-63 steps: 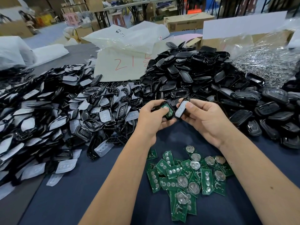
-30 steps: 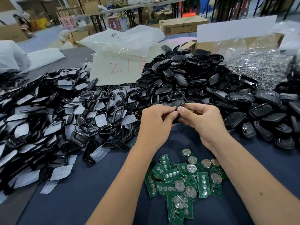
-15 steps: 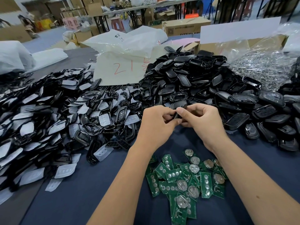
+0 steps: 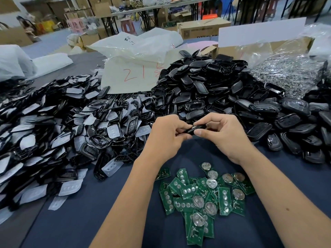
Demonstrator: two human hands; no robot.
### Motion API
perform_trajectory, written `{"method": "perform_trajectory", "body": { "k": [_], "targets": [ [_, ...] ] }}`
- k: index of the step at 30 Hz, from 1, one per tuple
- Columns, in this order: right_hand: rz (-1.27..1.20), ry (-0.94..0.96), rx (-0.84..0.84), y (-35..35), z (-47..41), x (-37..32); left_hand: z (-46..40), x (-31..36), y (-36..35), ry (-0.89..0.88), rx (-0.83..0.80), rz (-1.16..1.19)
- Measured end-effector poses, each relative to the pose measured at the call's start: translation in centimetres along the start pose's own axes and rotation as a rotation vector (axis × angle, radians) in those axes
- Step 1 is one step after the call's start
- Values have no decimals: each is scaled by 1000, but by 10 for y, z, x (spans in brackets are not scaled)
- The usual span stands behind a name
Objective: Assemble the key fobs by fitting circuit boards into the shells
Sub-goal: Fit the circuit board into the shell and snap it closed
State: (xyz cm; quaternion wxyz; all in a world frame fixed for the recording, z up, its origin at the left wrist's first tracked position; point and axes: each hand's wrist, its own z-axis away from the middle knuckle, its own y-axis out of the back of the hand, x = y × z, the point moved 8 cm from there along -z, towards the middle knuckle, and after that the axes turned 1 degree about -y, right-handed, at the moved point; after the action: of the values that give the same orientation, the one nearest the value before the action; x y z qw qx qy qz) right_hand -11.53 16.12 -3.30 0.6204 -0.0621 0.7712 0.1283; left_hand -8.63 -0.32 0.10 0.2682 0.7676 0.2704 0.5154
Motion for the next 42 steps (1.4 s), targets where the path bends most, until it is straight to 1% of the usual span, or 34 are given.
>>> {"method": "perform_trajectory", "body": {
  "k": [5, 7, 10, 13, 15, 16, 19, 22, 24, 26, 34, 42],
  "targets": [
    [100, 84, 23, -2, 2, -8, 2, 5, 1, -42, 7, -76],
    [149, 123, 21, -5, 2, -12, 3, 7, 1, -44, 37, -101],
    [190, 137, 27, -6, 2, -14, 5, 7, 1, -21, 76, -27],
    [187, 104, 51, -4, 3, -14, 2, 2, -3, -2, 66, 26],
    [56, 63, 77, -1, 2, -11, 1, -4, -7, 70, 68, 142],
    [-32, 39, 100, 1, 1, -8, 1, -7, -10, 125, 72, 240],
    [-208, -24, 157, 3, -1, 0, 5, -16, -21, 287, 63, 629],
    [-223, -77, 151, 0, -1, 6, 8, -19, -30, 388, 39, 942],
    [-204, -89, 124, -3, 0, 5, 8, -17, -31, 418, 16, 1080],
    [-207, -90, 97, -7, 0, 3, 9, -14, -32, 438, -15, 1169],
    [-272, -139, 59, -13, 2, 3, 8, -10, -33, 452, -76, 1260],
    [-355, -157, 86, -14, 4, 2, 9, -9, -35, 439, -93, 1271]
  ]
}}
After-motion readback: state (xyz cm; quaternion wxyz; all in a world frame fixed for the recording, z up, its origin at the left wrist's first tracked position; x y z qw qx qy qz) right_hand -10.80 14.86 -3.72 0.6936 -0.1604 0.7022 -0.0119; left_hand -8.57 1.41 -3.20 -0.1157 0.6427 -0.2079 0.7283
